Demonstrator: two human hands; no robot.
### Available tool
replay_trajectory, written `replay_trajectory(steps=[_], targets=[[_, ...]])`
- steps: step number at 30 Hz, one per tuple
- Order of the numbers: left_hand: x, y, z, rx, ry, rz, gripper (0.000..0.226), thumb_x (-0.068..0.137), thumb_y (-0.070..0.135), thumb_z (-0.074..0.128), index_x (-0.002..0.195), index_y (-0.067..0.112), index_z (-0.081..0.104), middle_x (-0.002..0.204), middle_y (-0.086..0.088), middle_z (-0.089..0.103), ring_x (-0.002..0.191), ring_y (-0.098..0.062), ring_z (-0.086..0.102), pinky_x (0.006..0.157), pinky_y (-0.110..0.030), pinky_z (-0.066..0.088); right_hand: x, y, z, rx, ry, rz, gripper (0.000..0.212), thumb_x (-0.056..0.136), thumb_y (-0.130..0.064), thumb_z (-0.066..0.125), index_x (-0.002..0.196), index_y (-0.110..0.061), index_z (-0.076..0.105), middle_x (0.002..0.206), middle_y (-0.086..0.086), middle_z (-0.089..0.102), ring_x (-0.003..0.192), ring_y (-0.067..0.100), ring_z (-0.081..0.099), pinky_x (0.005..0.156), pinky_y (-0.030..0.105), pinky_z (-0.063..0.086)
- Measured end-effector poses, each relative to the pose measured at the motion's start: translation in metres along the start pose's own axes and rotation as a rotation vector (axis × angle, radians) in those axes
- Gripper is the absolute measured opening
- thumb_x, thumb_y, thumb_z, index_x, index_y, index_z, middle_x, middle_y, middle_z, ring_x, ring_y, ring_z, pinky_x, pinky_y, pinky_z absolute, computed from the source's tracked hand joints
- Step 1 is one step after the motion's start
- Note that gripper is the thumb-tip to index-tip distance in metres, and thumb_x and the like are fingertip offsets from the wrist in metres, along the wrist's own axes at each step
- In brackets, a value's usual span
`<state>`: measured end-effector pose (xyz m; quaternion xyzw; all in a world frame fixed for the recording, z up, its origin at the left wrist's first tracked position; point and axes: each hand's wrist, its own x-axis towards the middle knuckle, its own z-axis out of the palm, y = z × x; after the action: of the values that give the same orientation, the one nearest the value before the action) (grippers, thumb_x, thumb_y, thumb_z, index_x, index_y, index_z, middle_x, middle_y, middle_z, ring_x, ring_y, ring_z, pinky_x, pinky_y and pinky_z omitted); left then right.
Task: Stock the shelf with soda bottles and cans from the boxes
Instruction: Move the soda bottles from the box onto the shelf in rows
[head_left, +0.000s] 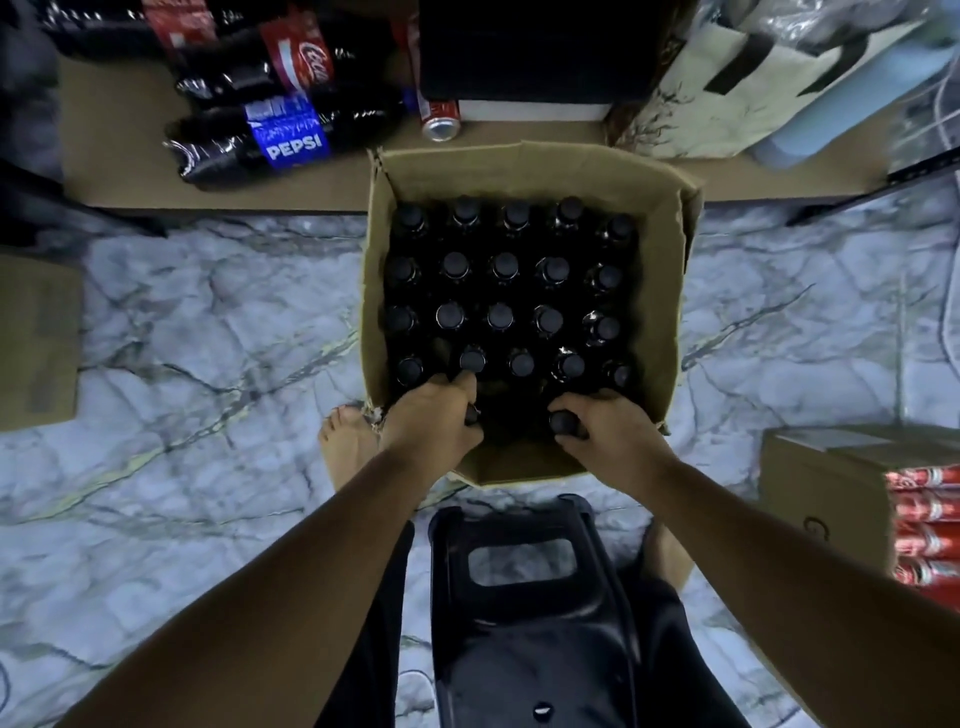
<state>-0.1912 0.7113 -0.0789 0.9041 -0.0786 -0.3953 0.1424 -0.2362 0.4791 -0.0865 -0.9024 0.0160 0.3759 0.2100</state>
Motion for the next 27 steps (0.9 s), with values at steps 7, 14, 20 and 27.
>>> replay_trajectory(steps=[7, 14, 20, 27], targets=[[-0.102, 0.05, -0.069, -0.101, 0.18, 0.027, 0.029, 0.085, 0.04, 0.067, 0.111, 0.028, 0.06, 0.107, 0.008, 0.059, 0.092, -0.017, 0.061, 0.069, -0.029, 0.03, -0.097, -0.047, -0.063, 0.271, 0.224, -0.076, 0.036, 0.09, -0.034, 0.073, 0.125, -0.032, 0.064, 0.087, -0.009, 0.057, 0.076, 0.006, 0.059, 0.072, 0.02, 0.05], [-0.235, 0.108, -0.167, -0.193, 0.404, 0.188, 0.03, 0.08, 0.057, 0.059, 0.106, 0.04, 0.056, 0.098, 0.015, 0.056, 0.08, -0.012, 0.059, 0.071, -0.04, 0.053, -0.236, -0.108, -0.182, 0.354, 0.41, -0.207, 0.032, 0.092, -0.041, 0.07, 0.123, -0.034, 0.064, 0.097, -0.012, 0.057, 0.089, -0.001, 0.057, 0.077, 0.009, 0.044], [-0.343, 0.171, -0.27, -0.165, 0.691, 0.486, 0.028, 0.081, 0.046, 0.064, 0.103, 0.029, 0.065, 0.089, 0.017, 0.052, 0.074, -0.004, 0.048, 0.065, -0.025, 0.046, -0.345, -0.15, -0.298, 0.275, 0.6, -0.377, 0.031, 0.091, -0.058, 0.057, 0.115, -0.039, 0.062, 0.086, -0.011, 0.058, 0.084, 0.006, 0.055, 0.073, 0.024, 0.046], [-0.436, 0.25, -0.403, -0.06, 0.823, 0.74, 0.026, 0.092, 0.049, 0.063, 0.11, 0.031, 0.062, 0.089, 0.02, 0.047, 0.082, 0.008, 0.046, 0.075, -0.006, 0.034, -0.449, -0.194, -0.413, 0.262, 0.909, -0.543, 0.026, 0.092, -0.056, 0.057, 0.091, -0.031, 0.062, 0.066, -0.004, 0.05, 0.074, 0.01, 0.052, 0.066, 0.019, 0.038]])
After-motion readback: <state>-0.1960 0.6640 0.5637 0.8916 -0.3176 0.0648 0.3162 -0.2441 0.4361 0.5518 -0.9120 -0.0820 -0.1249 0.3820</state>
